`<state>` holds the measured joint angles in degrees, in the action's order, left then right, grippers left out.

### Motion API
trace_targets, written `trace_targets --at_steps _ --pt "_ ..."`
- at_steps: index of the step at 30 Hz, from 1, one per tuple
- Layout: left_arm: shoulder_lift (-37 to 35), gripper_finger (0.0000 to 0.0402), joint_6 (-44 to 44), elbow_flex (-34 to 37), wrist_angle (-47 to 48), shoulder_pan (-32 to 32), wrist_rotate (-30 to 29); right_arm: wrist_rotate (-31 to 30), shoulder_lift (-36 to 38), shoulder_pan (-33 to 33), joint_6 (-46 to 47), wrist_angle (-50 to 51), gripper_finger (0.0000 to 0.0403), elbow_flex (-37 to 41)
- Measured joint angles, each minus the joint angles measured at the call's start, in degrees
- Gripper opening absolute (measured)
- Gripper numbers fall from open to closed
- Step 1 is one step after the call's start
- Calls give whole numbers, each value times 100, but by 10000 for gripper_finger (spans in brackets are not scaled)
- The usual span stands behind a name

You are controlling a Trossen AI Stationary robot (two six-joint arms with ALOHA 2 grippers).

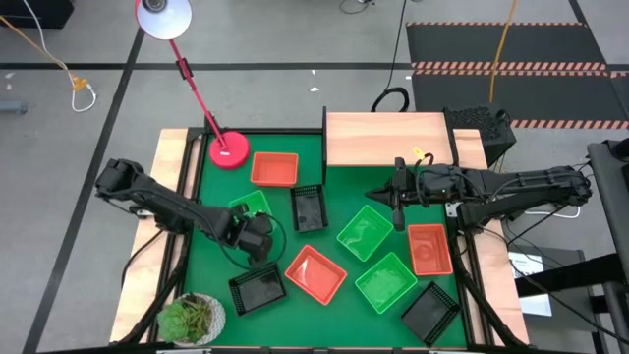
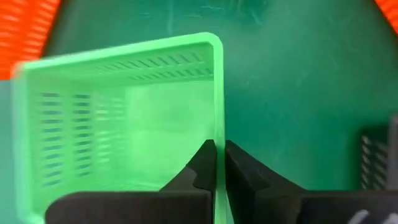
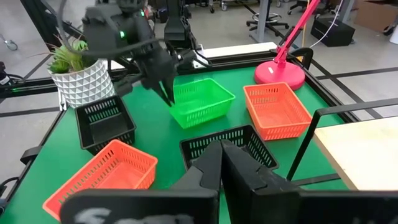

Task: Stack baskets on shelf by color
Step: Put the top left green basket on the shelf

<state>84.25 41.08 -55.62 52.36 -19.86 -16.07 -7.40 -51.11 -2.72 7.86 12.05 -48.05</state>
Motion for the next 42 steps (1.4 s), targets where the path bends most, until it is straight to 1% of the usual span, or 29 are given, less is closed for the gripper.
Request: trace_targets --at_steps 4,6,10,13,17,21,25,29,31,33,38,42 --pt "0 14 -313 -1114 1364 0 7 2 0 0 0 14 2 0" --pt "-2 8 -704 -1717 1692 0 -129 2 -1 0 0 24 2 0" --pt "-9 12 -1943 -2855 1758 0 -728 7 -2 0 -1 25 2 0" --pt "-1 11 -3012 -3489 1630 74 -1204 7 -1 0 -26 102 2 0" --pt "17 8 -4197 -4070 1160 399 -1403 4 0 0 -203 410 2 0" --pt "101 11 -5217 -4383 478 819 -1415 4 3 0 -174 689 2 0" --pt "310 7 -5937 -4679 29 1290 -1244 4 40 0 -164 775 2 0" --pt "667 12 -6229 -5144 -25 1682 -941 2 115 -2 -166 870 2 0" --pt "910 14 -6353 -5418 113 1807 -906 1 151 -2 -166 927 2 0" --pt "1182 13 -6508 -5748 148 1909 -875 0 217 -2 -167 1075 2 0" --pt "1756 8 -6874 -6555 193 2118 -438 0 364 -2 -166 1182 2 0" --pt "2117 15 -7045 -7072 247 2247 -402 0 463 -2 -166 1291 2 0"
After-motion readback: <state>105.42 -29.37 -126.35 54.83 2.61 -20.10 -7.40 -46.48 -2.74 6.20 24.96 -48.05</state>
